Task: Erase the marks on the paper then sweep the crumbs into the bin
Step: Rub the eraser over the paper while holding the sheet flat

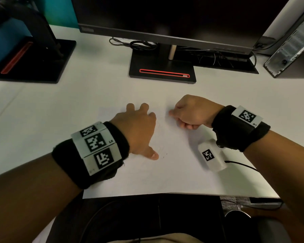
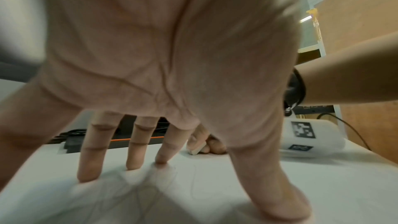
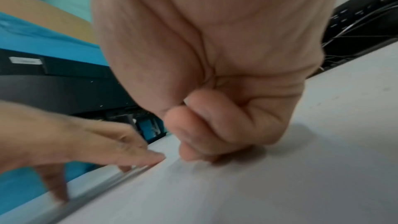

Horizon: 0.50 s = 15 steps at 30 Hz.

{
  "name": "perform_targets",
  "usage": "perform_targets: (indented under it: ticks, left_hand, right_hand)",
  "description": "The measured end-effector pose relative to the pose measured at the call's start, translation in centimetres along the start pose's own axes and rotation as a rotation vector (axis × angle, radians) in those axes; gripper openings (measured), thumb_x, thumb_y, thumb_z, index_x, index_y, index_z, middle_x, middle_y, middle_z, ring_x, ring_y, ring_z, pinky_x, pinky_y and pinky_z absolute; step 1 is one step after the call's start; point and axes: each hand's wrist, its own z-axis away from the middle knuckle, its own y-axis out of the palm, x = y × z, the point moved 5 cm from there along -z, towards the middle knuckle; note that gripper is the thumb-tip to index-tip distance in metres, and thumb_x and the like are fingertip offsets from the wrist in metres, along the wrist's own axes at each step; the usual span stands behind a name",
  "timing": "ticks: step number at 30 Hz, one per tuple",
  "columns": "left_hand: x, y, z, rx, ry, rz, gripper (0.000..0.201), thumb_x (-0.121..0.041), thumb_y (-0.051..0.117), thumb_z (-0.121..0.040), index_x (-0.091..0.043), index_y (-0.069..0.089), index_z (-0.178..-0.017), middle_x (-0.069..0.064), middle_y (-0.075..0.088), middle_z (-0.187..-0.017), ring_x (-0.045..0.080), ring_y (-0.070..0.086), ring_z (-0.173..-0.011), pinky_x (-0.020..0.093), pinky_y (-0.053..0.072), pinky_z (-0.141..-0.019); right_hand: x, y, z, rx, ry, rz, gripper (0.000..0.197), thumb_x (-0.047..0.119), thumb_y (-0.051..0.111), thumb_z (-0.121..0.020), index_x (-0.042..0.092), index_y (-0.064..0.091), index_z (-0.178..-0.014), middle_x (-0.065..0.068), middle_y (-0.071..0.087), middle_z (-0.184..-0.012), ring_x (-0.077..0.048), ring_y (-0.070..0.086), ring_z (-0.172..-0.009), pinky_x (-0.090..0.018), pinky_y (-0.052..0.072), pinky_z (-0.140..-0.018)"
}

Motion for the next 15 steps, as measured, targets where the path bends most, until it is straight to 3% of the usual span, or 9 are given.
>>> perform_targets:
  ticks: [4, 8, 12, 15]
  left_hand:
    - [0.4, 0.3, -0.5, 0.041, -0.027, -0.019, 0.121, -0.082, 0.067, -0.067, -0.021, 0.013, -0.157, 0.005, 0.017, -0.150, 0.036, 0.023, -0.135, 0.043, 0.045, -0.082]
    - [0.5, 0.3, -0.5, 0.054, -0.034, -0.029, 0.125, -0.085, 0.064, -0.066, -0.024, 0.006, -0.158, 0.009, 0.012, -0.153, 0.038, 0.019, -0.137, 0.043, 0.044, -0.085]
    - [0.6, 0.4, -0.6, 0.061, -0.041, -0.032, 0.126, -0.085, 0.063, -0.066, -0.025, 0.003, -0.159, 0.010, 0.012, -0.153, 0.037, 0.018, -0.138, 0.042, 0.044, -0.086]
    - [0.6, 0.4, -0.6, 0.057, -0.038, -0.040, 0.126, -0.086, 0.063, -0.066, -0.025, 0.003, -0.159, 0.009, 0.013, -0.153, 0.037, 0.019, -0.139, 0.042, 0.044, -0.088]
  right_hand:
    - [1.0, 1.5, 0.7, 0.142, -0.068, 0.049, 0.041, 0.037, 0.057, -0.101, 0.010, 0.065, -0.071, -0.004, 0.064, -0.062, -0.017, 0.049, -0.048, -0.025, 0.044, -0.047]
    - [0.9, -0.3, -0.4, 0.015, -0.035, 0.076, 0.043, 0.035, 0.055, -0.101, 0.009, 0.068, -0.070, -0.008, 0.065, -0.066, -0.020, 0.051, -0.052, -0.026, 0.046, -0.052]
    - [1.9, 1.3, -0.1, 0.139, -0.082, 0.117, 0.042, 0.037, 0.056, -0.102, 0.010, 0.066, -0.071, -0.004, 0.062, -0.061, -0.018, 0.048, -0.051, -0.026, 0.045, -0.051]
    - [2.0, 0.3, -0.5, 0.060, -0.068, 0.109, 0.043, 0.037, 0.057, -0.101, 0.010, 0.067, -0.070, -0.004, 0.060, -0.061, -0.020, 0.049, -0.052, -0.026, 0.044, -0.051]
